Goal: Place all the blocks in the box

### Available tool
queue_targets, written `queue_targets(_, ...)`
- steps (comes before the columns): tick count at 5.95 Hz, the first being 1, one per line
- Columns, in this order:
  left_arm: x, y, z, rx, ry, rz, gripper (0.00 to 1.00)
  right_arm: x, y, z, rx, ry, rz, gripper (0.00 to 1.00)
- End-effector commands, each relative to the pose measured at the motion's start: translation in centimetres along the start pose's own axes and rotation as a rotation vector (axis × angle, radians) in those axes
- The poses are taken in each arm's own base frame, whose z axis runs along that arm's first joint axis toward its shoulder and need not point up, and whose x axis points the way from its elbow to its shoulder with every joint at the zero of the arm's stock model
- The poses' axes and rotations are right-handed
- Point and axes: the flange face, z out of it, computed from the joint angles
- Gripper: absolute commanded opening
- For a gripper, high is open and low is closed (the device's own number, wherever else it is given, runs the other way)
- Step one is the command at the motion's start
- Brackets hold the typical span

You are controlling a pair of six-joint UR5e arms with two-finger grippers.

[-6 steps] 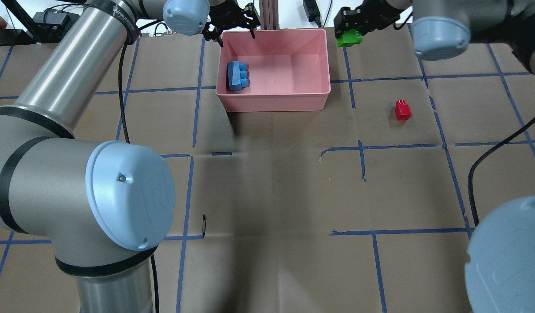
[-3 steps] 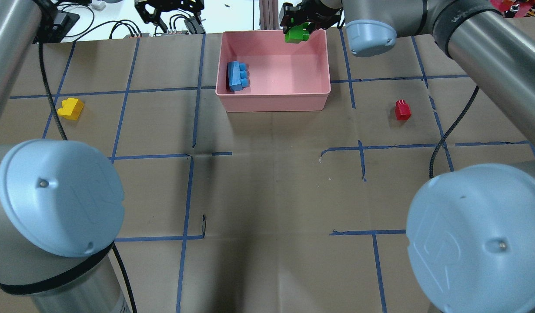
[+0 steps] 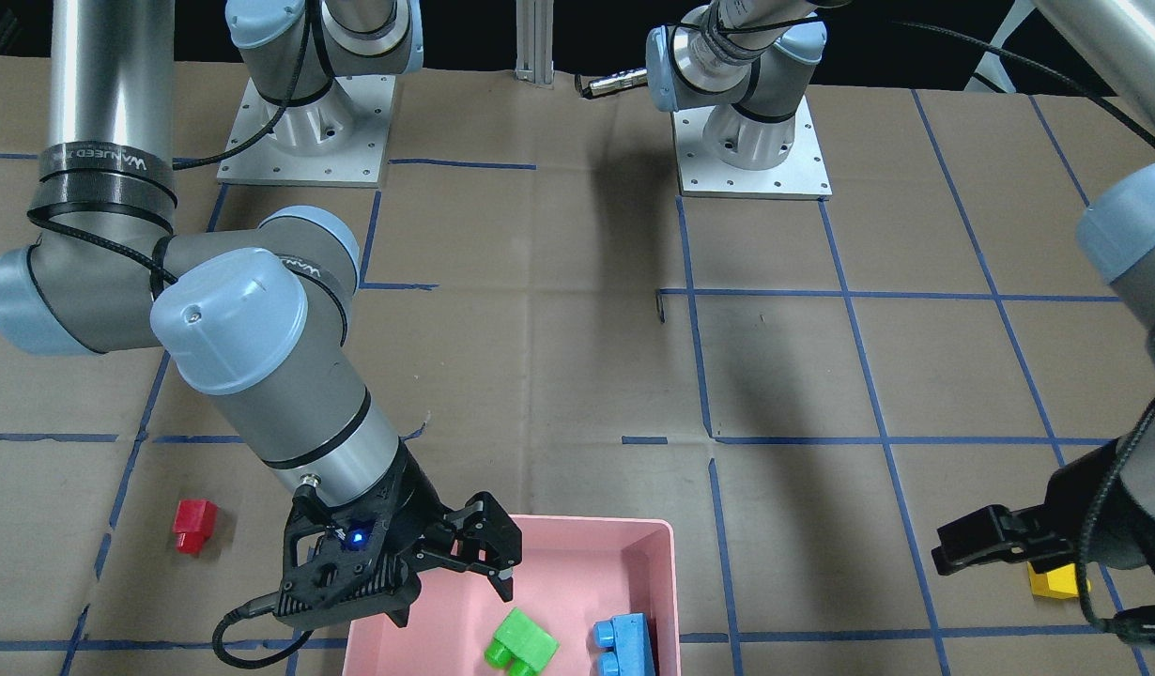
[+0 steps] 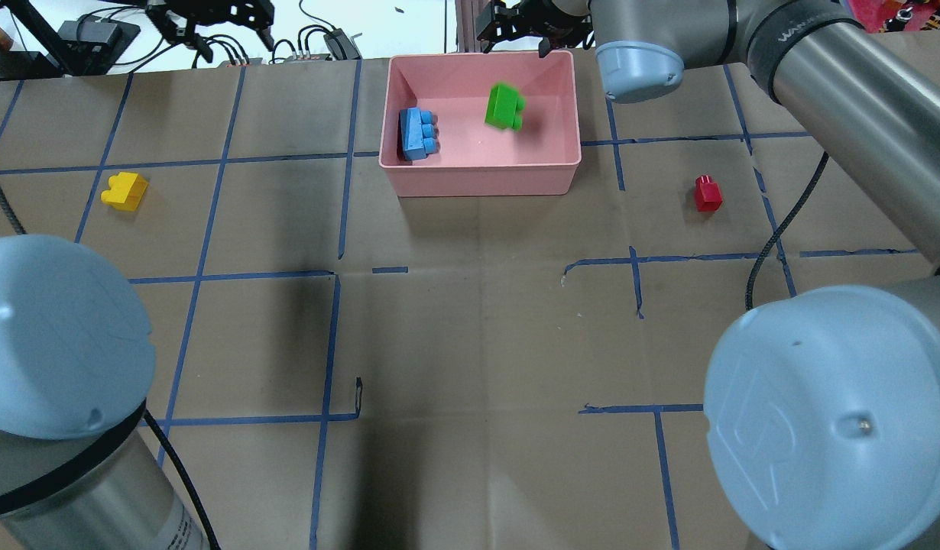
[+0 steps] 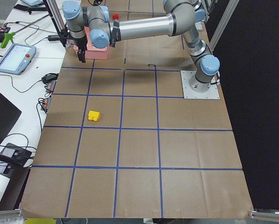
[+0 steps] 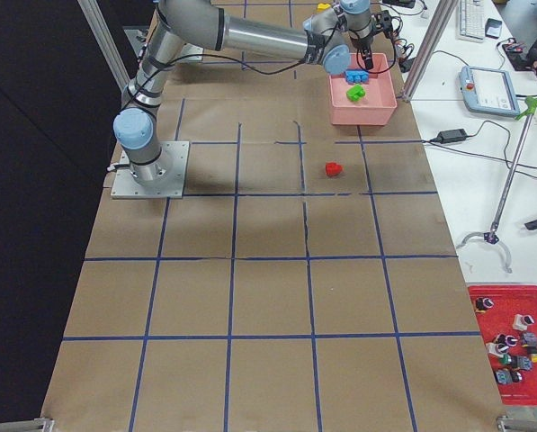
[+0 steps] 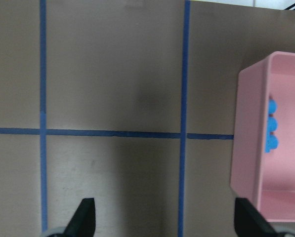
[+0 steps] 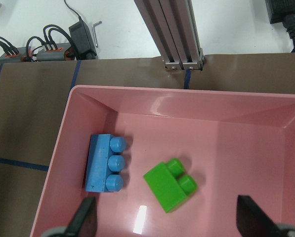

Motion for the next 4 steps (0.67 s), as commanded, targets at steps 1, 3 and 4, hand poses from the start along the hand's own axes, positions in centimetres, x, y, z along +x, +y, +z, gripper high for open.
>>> queue_targets(1,-6.7,0.2,0.2,-0.018,-0.059,0.066,1.0,0.6,0.9,0.3,-0.028,0.013,-0.005,1.0)
queue_targets(3,-15.7,0.2,3.9,-0.044,-0.068,0.165,1.0,7.5,1.4,-3.7,-0.103,0.225,-0.062,1.0)
queue_targets(4,-20.4,-0.1,8.2,-0.034,-0.074,0.272,1.0,12.7,2.6,-7.0,-0.166,0.241,-0.037,1.0)
